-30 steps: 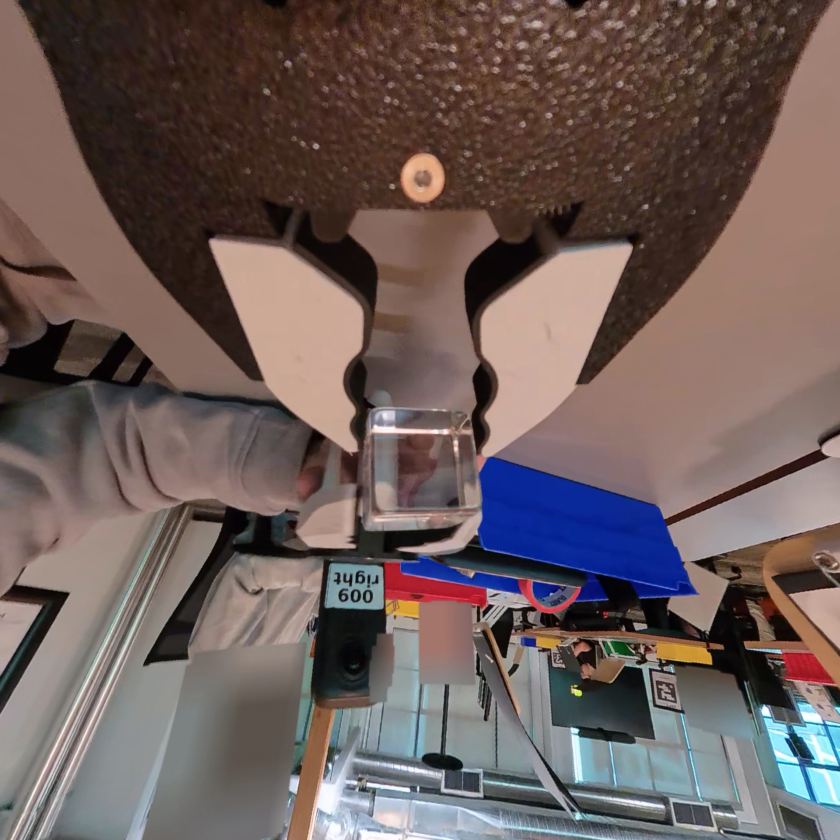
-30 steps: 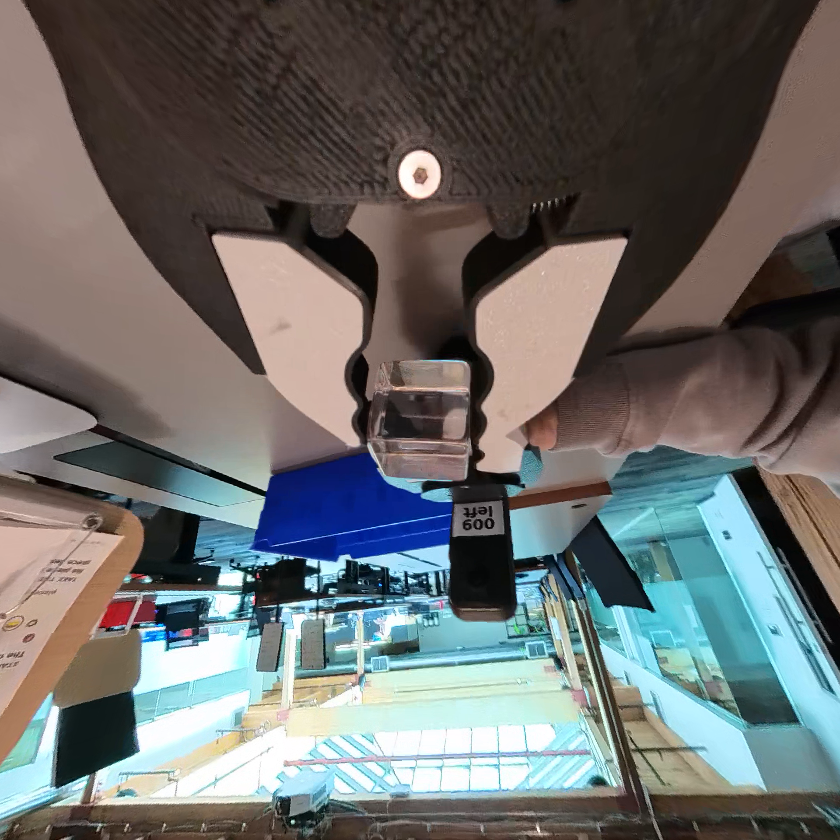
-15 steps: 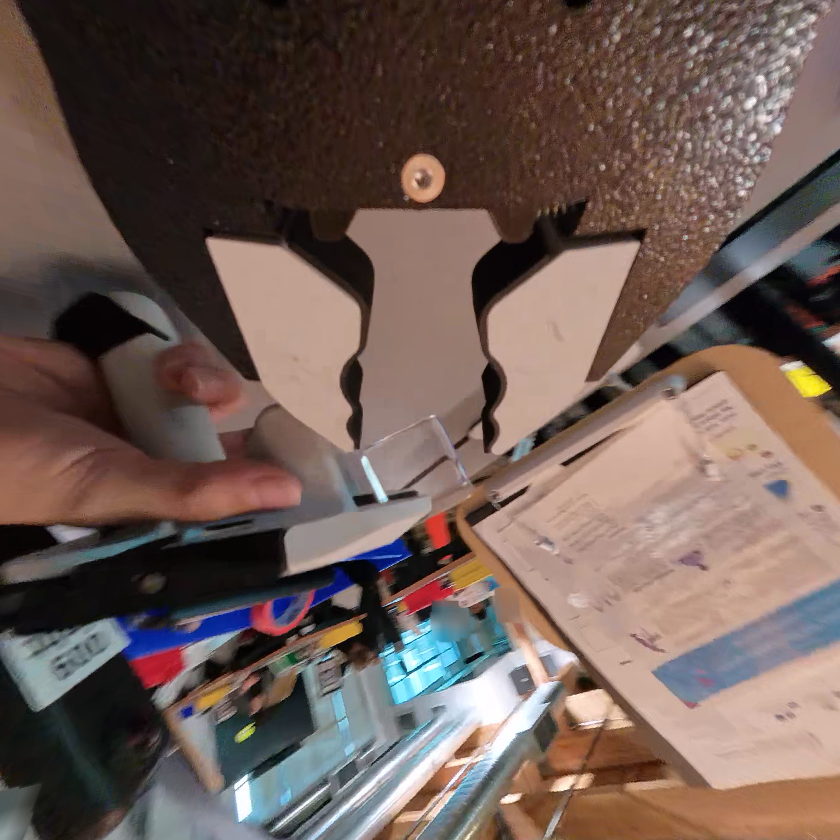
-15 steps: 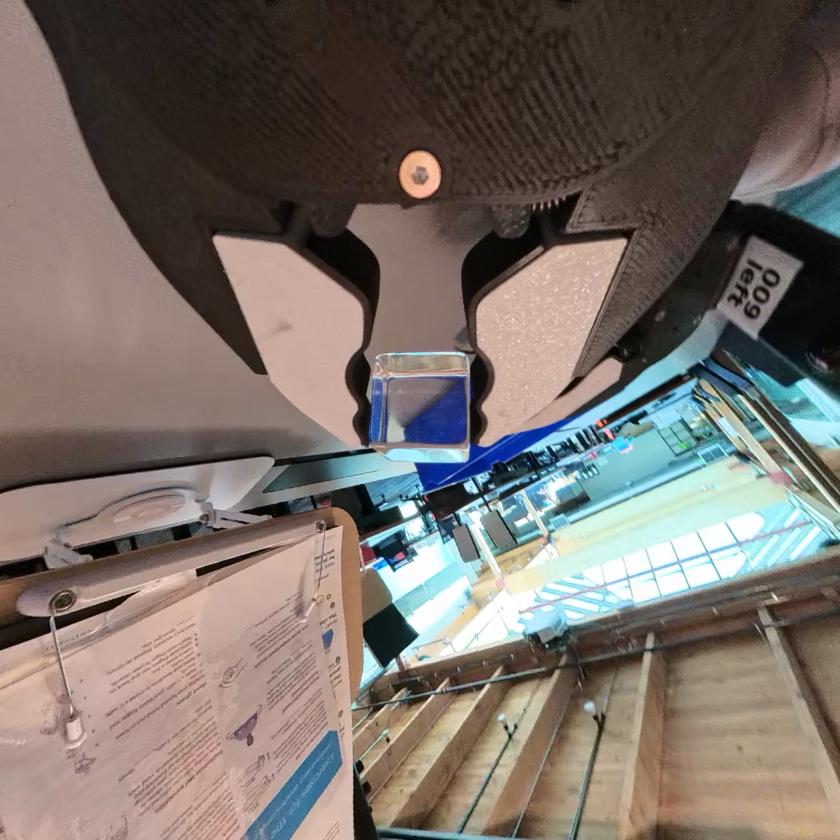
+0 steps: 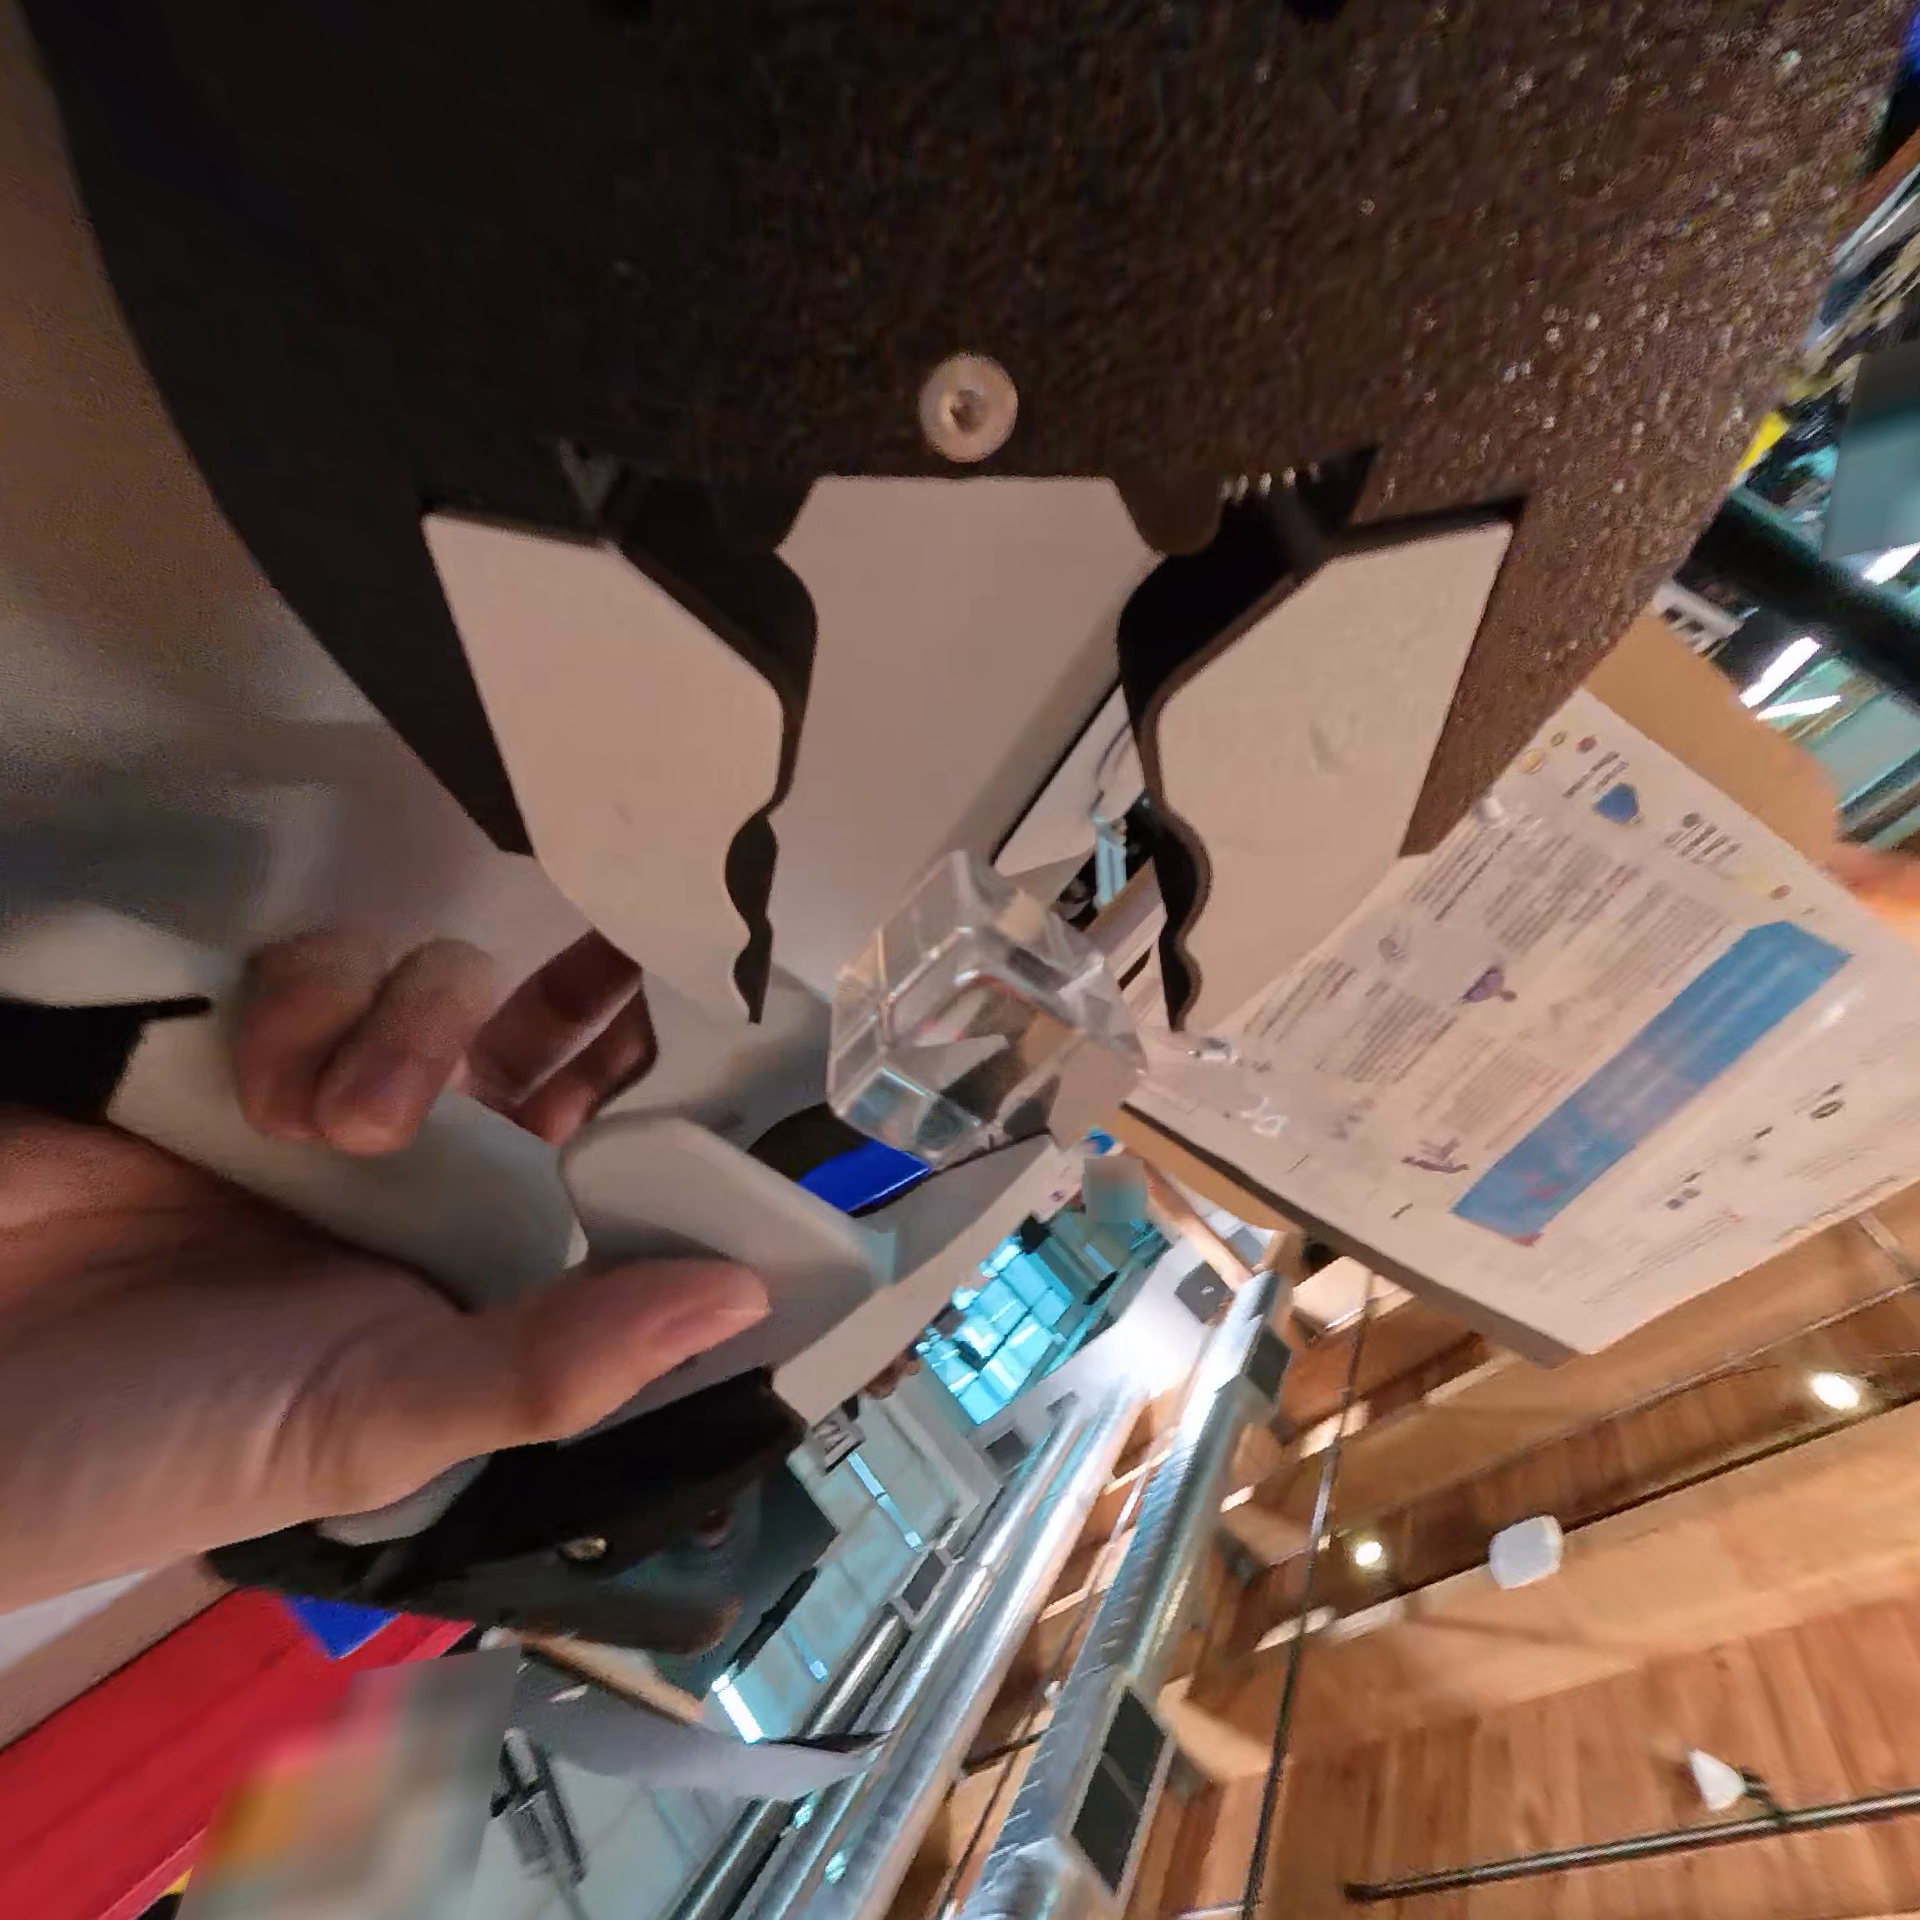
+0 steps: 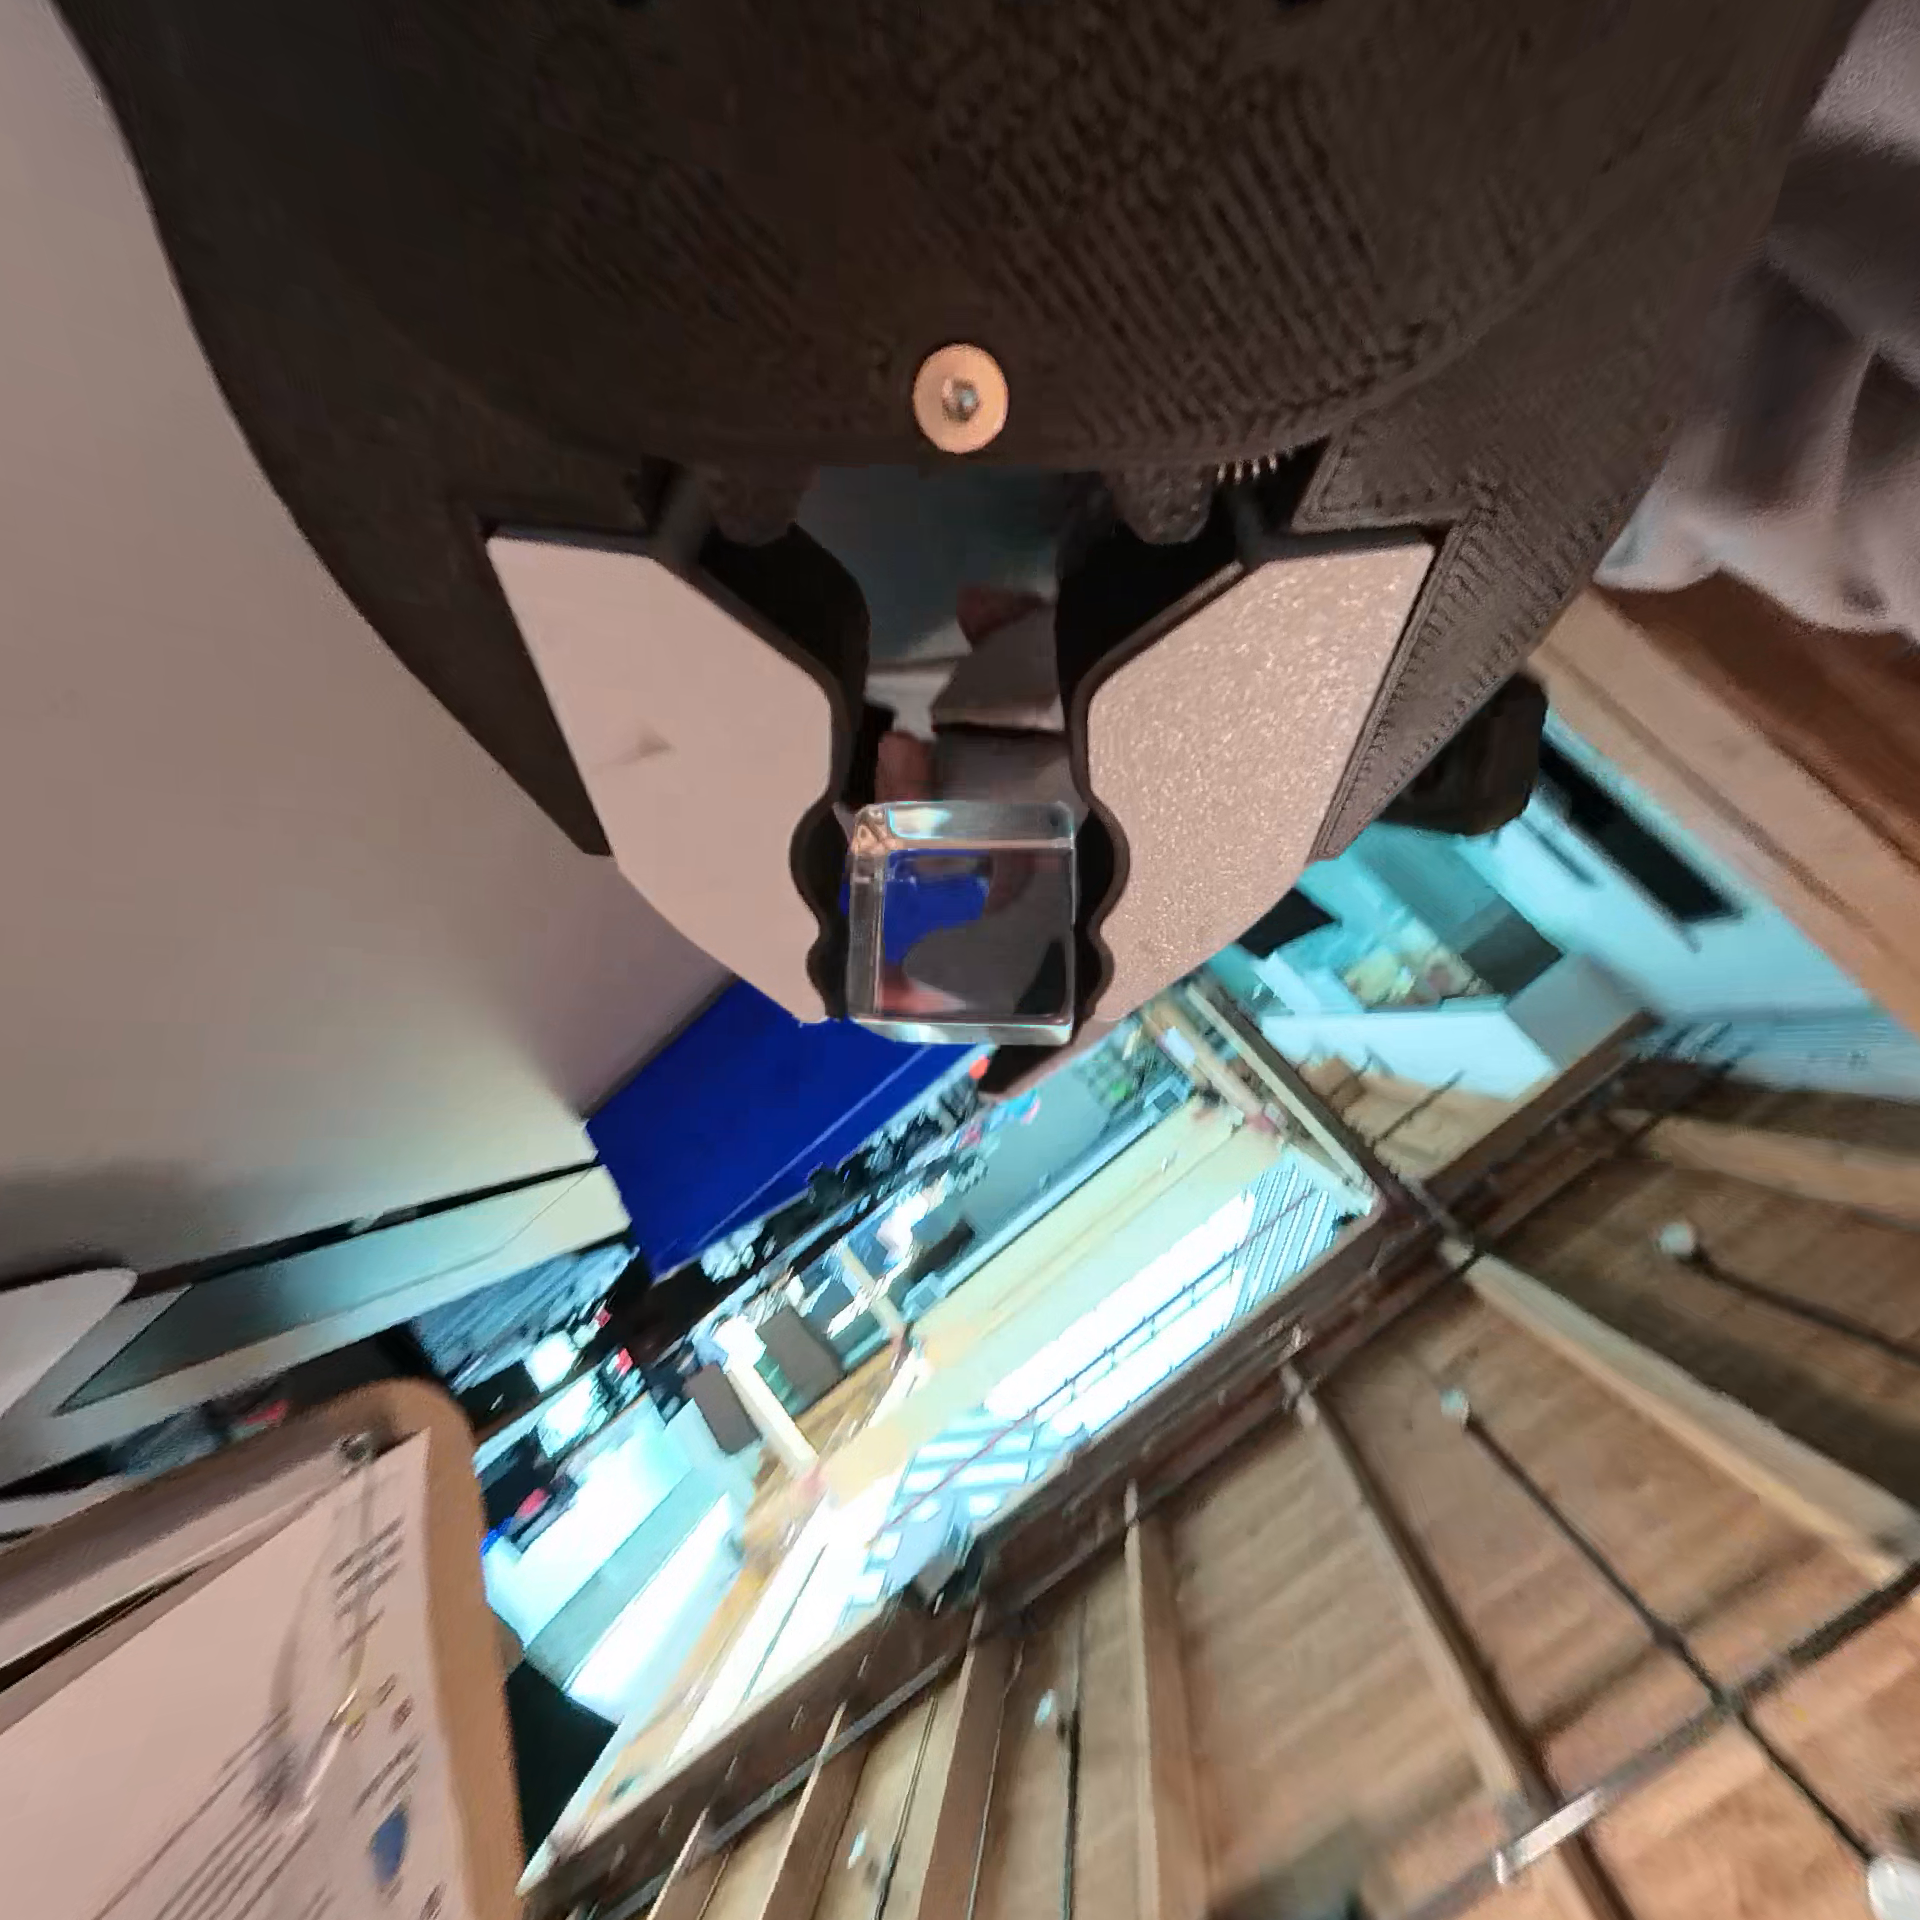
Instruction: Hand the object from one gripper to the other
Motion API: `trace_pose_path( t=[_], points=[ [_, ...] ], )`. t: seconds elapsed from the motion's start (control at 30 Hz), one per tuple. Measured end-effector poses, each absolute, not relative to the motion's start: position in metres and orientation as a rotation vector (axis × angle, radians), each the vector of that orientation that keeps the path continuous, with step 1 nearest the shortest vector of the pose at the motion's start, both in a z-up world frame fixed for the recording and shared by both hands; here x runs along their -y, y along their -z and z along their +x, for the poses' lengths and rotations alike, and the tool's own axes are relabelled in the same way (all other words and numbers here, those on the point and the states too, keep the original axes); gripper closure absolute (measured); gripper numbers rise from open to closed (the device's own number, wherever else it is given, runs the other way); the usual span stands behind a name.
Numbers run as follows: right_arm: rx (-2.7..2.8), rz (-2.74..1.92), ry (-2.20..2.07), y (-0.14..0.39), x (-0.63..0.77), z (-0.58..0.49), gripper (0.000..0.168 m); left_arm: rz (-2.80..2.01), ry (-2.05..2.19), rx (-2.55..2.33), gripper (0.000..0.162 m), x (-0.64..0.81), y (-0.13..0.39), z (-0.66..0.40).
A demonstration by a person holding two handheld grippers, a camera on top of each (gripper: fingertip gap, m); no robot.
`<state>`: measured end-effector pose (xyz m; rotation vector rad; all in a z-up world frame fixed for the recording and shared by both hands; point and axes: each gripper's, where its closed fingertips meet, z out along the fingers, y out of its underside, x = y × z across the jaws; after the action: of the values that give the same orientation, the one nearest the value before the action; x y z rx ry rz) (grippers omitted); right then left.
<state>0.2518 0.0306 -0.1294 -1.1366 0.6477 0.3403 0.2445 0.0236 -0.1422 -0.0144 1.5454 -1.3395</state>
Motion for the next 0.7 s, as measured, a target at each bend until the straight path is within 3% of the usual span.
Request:
trace_pose_path(
  t=[0.27, 0.37, 0.53, 0.7],
  points=[
    [-0.429, -1.451, -0.512, 0.149, -0.043, 0.214, 0.126, 0.269, 1.374, -1.744, 0.098, -0.02, 0.158, 0.218],
    [-0.401, -1.451, -0.552, 0.147, -0.045, 0.207, 0.126, 0.324, 1.325, -1.792, 0.11, -0.015, 0.169, 0.215],
    [-0.439, -1.365, -0.577, 0.141, -0.042, 0.215, 0.126, 0.204, 1.409, -1.814, 0.115, -0.017, 0.163, 0.22],
    [-0.236, -1.401, -0.205, 0.13, -0.031, 0.216, 0.099, -0.209, 1.862, -2.042, 0.116, -0.025, 0.151, 0.222]
  ],
)
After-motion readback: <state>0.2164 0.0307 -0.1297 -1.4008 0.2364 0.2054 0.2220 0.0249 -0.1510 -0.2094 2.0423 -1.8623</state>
